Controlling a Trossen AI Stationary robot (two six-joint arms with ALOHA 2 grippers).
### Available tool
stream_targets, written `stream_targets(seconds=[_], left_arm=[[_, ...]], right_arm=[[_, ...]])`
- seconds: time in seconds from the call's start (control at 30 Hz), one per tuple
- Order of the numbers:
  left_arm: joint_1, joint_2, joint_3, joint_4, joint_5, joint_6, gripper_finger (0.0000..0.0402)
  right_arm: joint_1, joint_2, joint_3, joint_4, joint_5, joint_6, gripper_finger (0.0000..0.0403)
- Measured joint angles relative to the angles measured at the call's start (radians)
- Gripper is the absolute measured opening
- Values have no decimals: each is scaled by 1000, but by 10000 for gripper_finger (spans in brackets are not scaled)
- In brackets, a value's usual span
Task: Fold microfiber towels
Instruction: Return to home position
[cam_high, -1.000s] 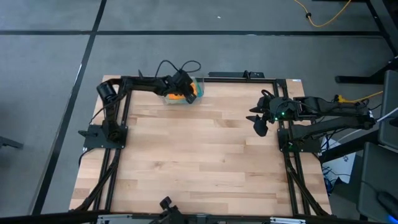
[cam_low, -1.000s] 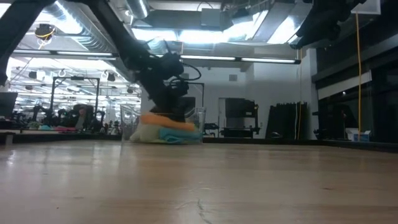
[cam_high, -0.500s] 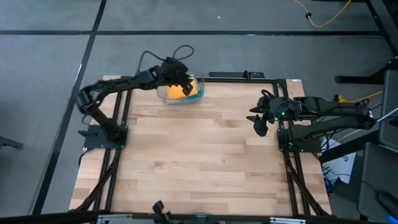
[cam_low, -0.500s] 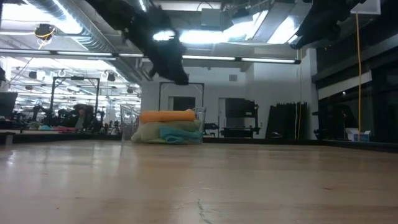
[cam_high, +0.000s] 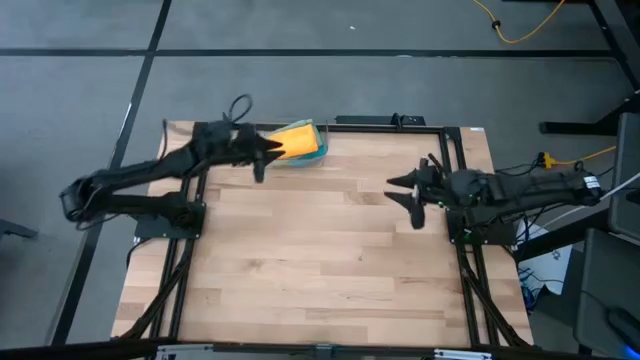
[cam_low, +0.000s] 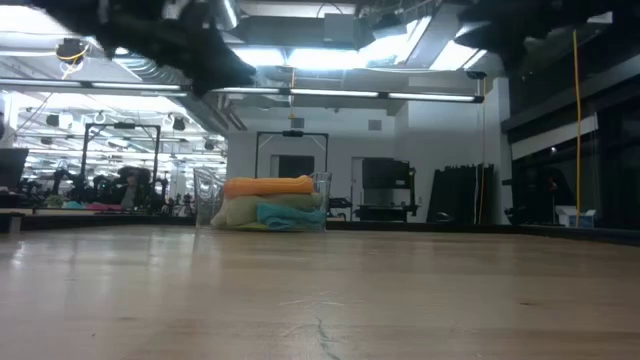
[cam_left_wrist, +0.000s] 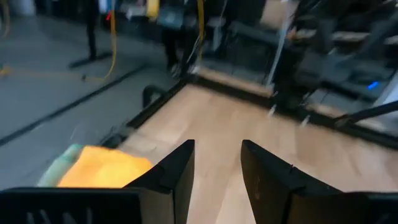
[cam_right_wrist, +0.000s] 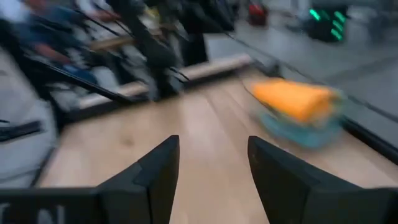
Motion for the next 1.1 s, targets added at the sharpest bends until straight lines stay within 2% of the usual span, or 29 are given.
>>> stream_targets(seconds=[0.1,0.2,0.27,0.4,0.63,0.83,1.1], left_arm=[[-44,-90,-143,158,1,-37,124],[-81,-162,-249,257,-13,-45,124],[-97,-199,-308,278,-37,-48,124],[-120,-247,-374,293,-104,-50,124],[-122,-252,-417,251,-108,-49,124],[-122,-249,-429,245,-108,-44,124],[-122,-249,-429,246,-108,-44,124]], right_arm=[[1,-47,-81,107,-24,-69,193],[1,-94,-189,191,19,-133,193],[-2,-124,-259,249,20,-144,193],[-1,-188,-377,321,-47,-177,193],[-2,-282,-497,321,-13,-259,193],[-2,-299,-512,307,124,-503,193],[-2,-299,-512,307,131,-510,193]])
